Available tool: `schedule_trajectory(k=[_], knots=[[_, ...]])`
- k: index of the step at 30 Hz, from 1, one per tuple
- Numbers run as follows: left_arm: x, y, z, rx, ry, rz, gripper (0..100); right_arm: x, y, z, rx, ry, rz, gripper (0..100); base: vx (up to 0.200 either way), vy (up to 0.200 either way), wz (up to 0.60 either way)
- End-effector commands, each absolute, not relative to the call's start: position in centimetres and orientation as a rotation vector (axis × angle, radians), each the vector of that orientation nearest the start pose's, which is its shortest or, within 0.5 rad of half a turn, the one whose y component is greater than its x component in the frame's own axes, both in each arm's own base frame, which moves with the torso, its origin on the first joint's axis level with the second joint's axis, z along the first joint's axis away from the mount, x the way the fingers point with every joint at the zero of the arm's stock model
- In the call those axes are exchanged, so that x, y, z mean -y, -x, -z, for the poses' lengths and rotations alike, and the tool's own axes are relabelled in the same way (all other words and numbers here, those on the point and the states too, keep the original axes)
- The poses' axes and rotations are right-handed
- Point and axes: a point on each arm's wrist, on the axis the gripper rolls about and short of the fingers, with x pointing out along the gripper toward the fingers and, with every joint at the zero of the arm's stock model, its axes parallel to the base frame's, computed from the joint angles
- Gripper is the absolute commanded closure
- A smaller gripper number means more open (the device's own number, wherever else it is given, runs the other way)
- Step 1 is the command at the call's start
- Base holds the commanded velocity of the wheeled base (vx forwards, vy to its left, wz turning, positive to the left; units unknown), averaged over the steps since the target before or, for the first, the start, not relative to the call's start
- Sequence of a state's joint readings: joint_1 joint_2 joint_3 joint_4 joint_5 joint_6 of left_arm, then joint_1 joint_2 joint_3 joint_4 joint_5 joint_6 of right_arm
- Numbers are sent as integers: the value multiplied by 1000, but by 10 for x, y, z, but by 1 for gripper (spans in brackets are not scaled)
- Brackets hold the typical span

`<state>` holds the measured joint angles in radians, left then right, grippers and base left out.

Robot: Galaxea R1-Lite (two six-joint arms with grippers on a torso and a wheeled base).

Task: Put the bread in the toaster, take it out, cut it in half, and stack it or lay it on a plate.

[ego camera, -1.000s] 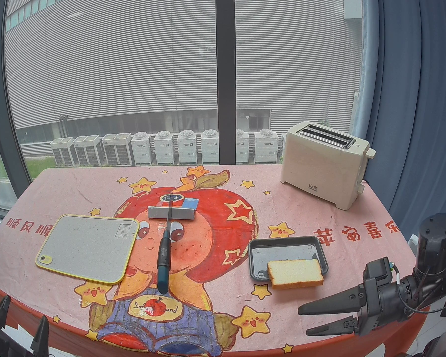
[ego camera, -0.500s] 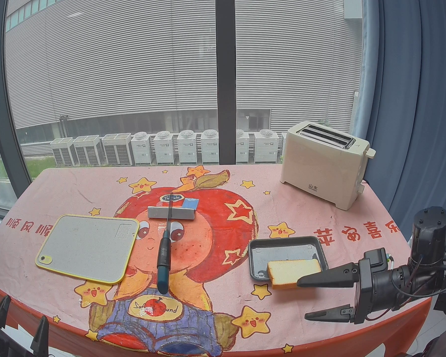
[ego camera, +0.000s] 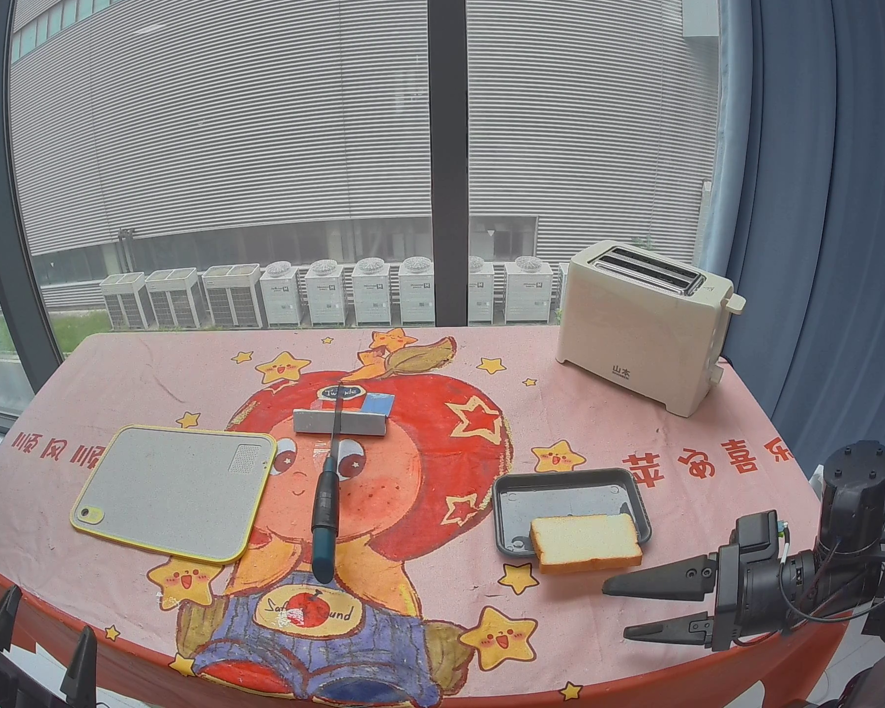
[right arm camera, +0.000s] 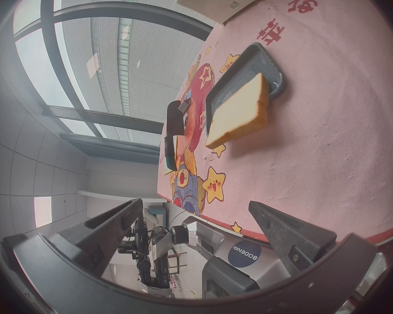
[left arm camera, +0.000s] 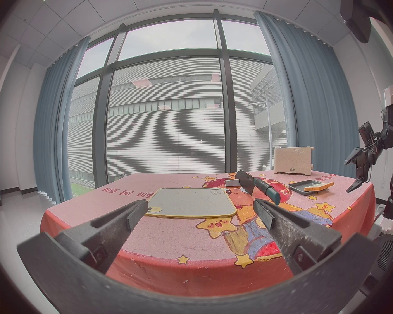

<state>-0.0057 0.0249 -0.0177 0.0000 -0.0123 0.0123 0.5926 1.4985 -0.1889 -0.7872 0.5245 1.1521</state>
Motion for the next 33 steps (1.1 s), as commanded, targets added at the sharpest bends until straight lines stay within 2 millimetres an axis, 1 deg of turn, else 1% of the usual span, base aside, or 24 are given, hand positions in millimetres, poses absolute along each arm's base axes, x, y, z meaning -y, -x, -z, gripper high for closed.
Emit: schedule_trajectory(k=[1, 6, 13, 19, 20, 25, 29, 33], knots=[[0, 21, -76, -23, -12, 19, 0, -110, -144, -100, -1110, -983, -642, 0, 0, 0, 0], [0, 21, -76, -23, -12, 20, 0, -112, -147, -100, -1130, -1028, -618, 0, 0, 0, 0], [0, 21, -76, -23, -12, 19, 0, -118, -153, -108, -1158, -1134, -589, 0, 0, 0, 0], [0, 21, -76, -23, -12, 19, 0, -121, -158, -99, -1194, -1143, -545, 0, 0, 0, 0], [0, 21, -76, -23, -12, 19, 0, -121, -161, -95, -1206, -1143, -521, 0, 0, 0, 0], [0, 21, -76, -23, -12, 19, 0, -123, -167, -87, -1231, -1142, -484, 0, 0, 0, 0], [0, 21, -76, -23, -12, 19, 0, -123, -169, -88, -1224, -1146, -483, 0, 0, 0, 0], [0, 21, -76, -23, -12, 20, 0, -120, -175, -89, -1202, -1163, -469, 0, 0, 0, 0]])
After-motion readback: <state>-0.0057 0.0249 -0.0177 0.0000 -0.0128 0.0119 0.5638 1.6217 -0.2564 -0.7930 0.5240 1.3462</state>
